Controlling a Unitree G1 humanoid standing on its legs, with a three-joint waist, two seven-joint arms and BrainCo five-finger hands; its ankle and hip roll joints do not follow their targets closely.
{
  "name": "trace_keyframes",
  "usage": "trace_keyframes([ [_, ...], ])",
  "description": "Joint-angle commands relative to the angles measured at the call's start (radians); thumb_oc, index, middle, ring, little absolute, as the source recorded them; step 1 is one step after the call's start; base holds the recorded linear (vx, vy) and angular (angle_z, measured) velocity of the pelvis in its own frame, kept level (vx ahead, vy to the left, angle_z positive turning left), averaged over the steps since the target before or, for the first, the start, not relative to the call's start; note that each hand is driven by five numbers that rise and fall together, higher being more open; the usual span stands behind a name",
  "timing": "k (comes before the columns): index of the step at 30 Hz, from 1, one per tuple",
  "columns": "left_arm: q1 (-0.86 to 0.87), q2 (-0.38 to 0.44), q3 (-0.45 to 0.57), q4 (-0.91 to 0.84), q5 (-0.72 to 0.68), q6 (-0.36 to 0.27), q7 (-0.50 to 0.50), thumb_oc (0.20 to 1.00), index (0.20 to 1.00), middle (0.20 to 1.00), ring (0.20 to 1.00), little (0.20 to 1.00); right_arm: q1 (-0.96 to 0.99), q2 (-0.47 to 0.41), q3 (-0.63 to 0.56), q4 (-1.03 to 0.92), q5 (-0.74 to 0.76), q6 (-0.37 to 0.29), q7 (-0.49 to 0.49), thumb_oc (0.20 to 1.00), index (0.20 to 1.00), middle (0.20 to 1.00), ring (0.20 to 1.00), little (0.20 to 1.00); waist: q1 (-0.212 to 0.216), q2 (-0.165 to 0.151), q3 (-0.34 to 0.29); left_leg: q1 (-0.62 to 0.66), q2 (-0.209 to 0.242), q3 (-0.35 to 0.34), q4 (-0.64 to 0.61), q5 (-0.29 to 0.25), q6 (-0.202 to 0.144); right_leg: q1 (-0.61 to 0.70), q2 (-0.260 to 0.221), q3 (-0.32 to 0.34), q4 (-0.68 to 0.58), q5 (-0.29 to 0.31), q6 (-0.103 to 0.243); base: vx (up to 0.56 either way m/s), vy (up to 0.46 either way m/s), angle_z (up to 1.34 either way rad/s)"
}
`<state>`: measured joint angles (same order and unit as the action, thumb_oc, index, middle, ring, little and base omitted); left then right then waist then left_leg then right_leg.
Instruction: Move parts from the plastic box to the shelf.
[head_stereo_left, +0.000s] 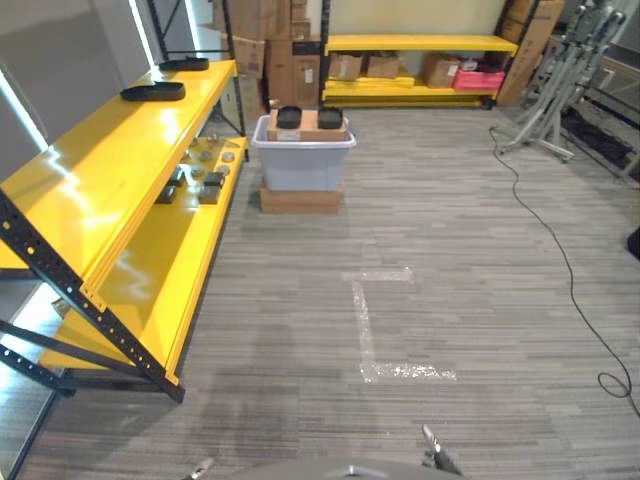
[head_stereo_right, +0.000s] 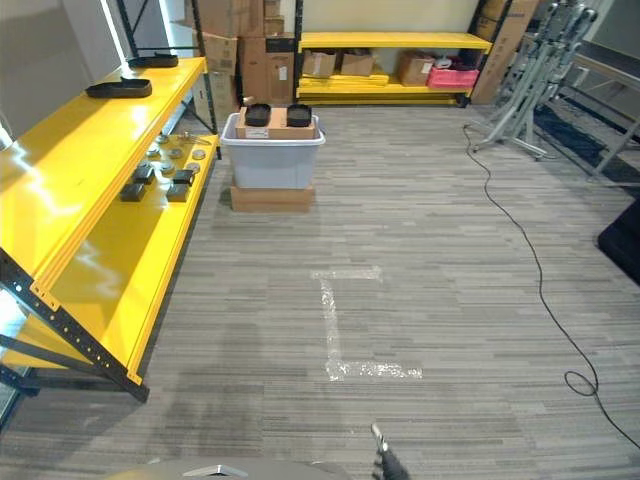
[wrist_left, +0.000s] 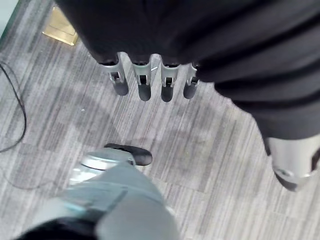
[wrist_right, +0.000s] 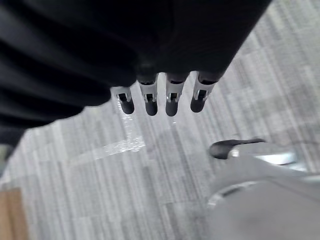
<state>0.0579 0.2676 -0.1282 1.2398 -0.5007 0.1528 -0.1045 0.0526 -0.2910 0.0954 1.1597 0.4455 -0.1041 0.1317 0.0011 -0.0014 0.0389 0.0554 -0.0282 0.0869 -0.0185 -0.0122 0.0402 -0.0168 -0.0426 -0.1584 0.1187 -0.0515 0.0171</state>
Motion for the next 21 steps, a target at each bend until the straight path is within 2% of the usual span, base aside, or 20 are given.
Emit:
trace_keyframes([
  [1, -0.09, 0.002, 0.004, 0.037, -0.02, -0.009, -0.01, 1.0, 1.0, 1.0, 1.0, 1.0, -0.074, -0.039, 0.006, 0.069, 0.004, 0.013, -0.012, 1.0, 1.0, 1.0, 1.0, 1.0, -0.006, 0.001, 0.085, 0.072, 0.013, 0.074, -0.069, -0.046, -0.022, 0.157, -0.009, -0.049, -0.206, 0.028, 0.061, -0.02, 0.001, 0.09],
  [3, -0.091, -0.002, 0.005, 0.04, -0.026, -0.017, 0.011, 1.0, 1.0, 1.0, 1.0, 1.0, -0.072, -0.038, 0.0, 0.081, -0.003, 0.011, -0.048, 1.0, 1.0, 1.0, 1.0, 1.0, -0.004, 0.0, 0.085, 0.074, 0.013, 0.069, -0.069, -0.047, -0.021, 0.161, -0.009, -0.05, -0.206, 0.026, 0.06, -0.01, 0.0, 0.07],
  [8, -0.094, 0.0, 0.023, 0.053, -0.019, -0.021, 0.059, 1.0, 1.0, 1.0, 1.0, 1.0, -0.065, -0.032, -0.004, 0.097, -0.014, 0.024, -0.023, 1.0, 1.0, 1.0, 1.0, 1.0, -0.006, -0.007, 0.08, 0.081, 0.012, 0.066, -0.069, -0.051, -0.02, 0.168, -0.008, -0.045, -0.206, 0.025, 0.059, 0.0, 0.007, 0.0],
  [11, -0.095, 0.003, 0.03, 0.06, -0.007, -0.033, 0.073, 1.0, 1.0, 1.0, 1.0, 1.0, -0.063, -0.022, 0.008, 0.125, 0.015, 0.182, 0.035, 1.0, 1.0, 1.0, 1.0, 1.0, -0.005, -0.011, 0.077, 0.085, 0.012, 0.066, -0.069, -0.053, -0.021, 0.173, -0.009, -0.045, -0.206, 0.025, 0.059, 0.0, 0.0, 0.0],
  [12, -0.096, 0.003, 0.03, 0.061, -0.007, -0.036, 0.073, 1.0, 1.0, 1.0, 1.0, 1.0, -0.063, -0.021, 0.006, 0.13, 0.022, 0.191, 0.042, 1.0, 1.0, 1.0, 1.0, 1.0, -0.004, -0.012, 0.077, 0.085, 0.012, 0.066, -0.069, -0.053, -0.02, 0.173, -0.009, -0.045, -0.206, 0.024, 0.059, 0.0, 0.0, 0.0],
  [14, -0.101, 0.007, 0.032, 0.059, -0.006, -0.041, 0.072, 1.0, 1.0, 1.0, 1.0, 1.0, -0.066, -0.019, 0.004, 0.148, 0.026, 0.194, 0.089, 1.0, 1.0, 1.0, 1.0, 1.0, 0.001, -0.013, 0.073, 0.088, 0.012, 0.065, -0.069, -0.054, -0.02, 0.177, -0.01, -0.047, -0.206, 0.023, 0.06, 0.0, 0.0, 0.0],
  [16, -0.104, 0.011, 0.029, 0.053, 0.006, -0.034, 0.067, 1.0, 1.0, 1.0, 1.0, 1.0, -0.068, -0.022, 0.017, 0.144, -0.017, 0.179, 0.078, 1.0, 1.0, 1.0, 1.0, 1.0, 0.003, -0.014, 0.073, 0.089, 0.012, 0.067, -0.069, -0.055, -0.019, 0.177, -0.012, -0.049, -0.206, 0.023, 0.061, 0.0, 0.0, 0.0],
  [21, -0.105, 0.007, 0.002, 0.036, 0.023, -0.066, 0.032, 1.0, 1.0, 1.0, 1.0, 1.0, -0.077, -0.029, 0.03, 0.129, -0.02, 0.155, 0.076, 1.0, 1.0, 1.0, 1.0, 1.0, 0.005, -0.016, 0.078, 0.093, 0.008, 0.061, -0.069, -0.06, -0.014, 0.179, -0.014, -0.046, -0.202, 0.022, 0.062, 0.0, 0.014, 0.0],
])
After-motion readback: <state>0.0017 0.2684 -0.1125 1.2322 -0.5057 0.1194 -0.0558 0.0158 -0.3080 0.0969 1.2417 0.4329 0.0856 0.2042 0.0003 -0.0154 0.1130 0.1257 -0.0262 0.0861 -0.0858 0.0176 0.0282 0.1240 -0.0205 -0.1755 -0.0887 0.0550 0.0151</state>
